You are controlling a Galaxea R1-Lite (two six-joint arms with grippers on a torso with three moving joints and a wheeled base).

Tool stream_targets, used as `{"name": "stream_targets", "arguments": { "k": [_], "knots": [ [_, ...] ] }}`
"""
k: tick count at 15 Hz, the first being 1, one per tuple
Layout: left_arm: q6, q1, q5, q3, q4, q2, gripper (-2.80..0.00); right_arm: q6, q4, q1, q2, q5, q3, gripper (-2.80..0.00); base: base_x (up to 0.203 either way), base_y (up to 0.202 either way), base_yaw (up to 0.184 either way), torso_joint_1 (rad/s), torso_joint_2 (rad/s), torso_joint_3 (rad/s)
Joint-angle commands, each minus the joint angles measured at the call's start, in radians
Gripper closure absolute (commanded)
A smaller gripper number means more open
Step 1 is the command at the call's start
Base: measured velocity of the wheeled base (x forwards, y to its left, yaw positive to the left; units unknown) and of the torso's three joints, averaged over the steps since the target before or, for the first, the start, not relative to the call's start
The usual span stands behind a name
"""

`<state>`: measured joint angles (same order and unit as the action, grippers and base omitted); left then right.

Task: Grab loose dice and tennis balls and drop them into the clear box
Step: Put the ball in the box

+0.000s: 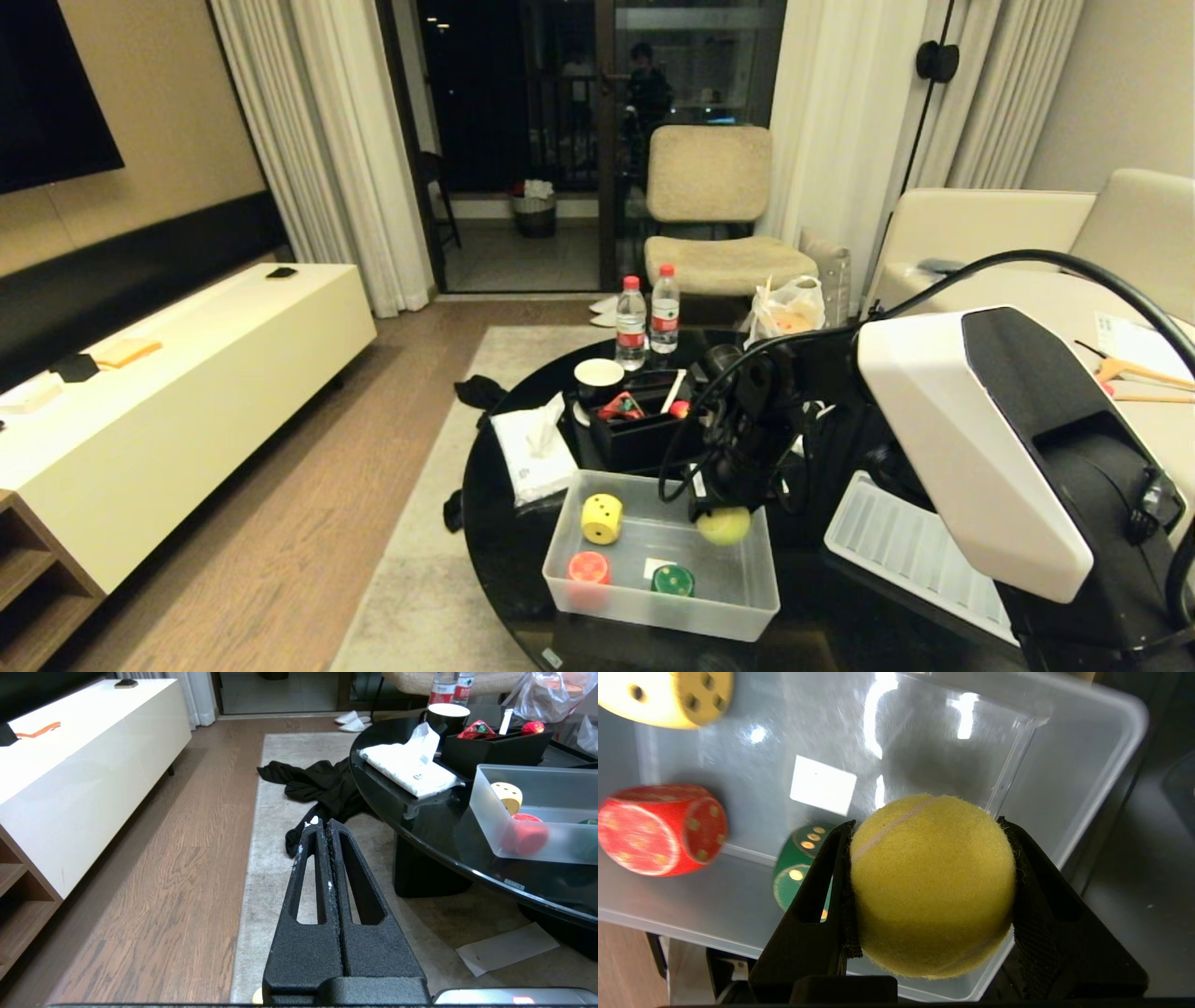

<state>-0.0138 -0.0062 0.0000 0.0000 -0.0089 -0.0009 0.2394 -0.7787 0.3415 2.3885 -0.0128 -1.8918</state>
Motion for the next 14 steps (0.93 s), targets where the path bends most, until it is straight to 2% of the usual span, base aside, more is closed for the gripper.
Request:
{"name": "stream_targets", "arguments": {
  "k": [1,14],
  "knots": [
    [0.000,0.000,0.000,0.002,0.000,0.001,0.00,0.001,0.003,0.001,0.011,-0.001,0.025,0.00,0.000,0.000,0.000,0.000,0.00,0.000],
    [-0.002,0.000,0.000,0.002,0.000,0.001,0.00,0.017,0.041,0.019,0.085,-0.001,0.080,0.00,0.000,0.000,0.000,0.000,0.00,0.000]
  ]
}}
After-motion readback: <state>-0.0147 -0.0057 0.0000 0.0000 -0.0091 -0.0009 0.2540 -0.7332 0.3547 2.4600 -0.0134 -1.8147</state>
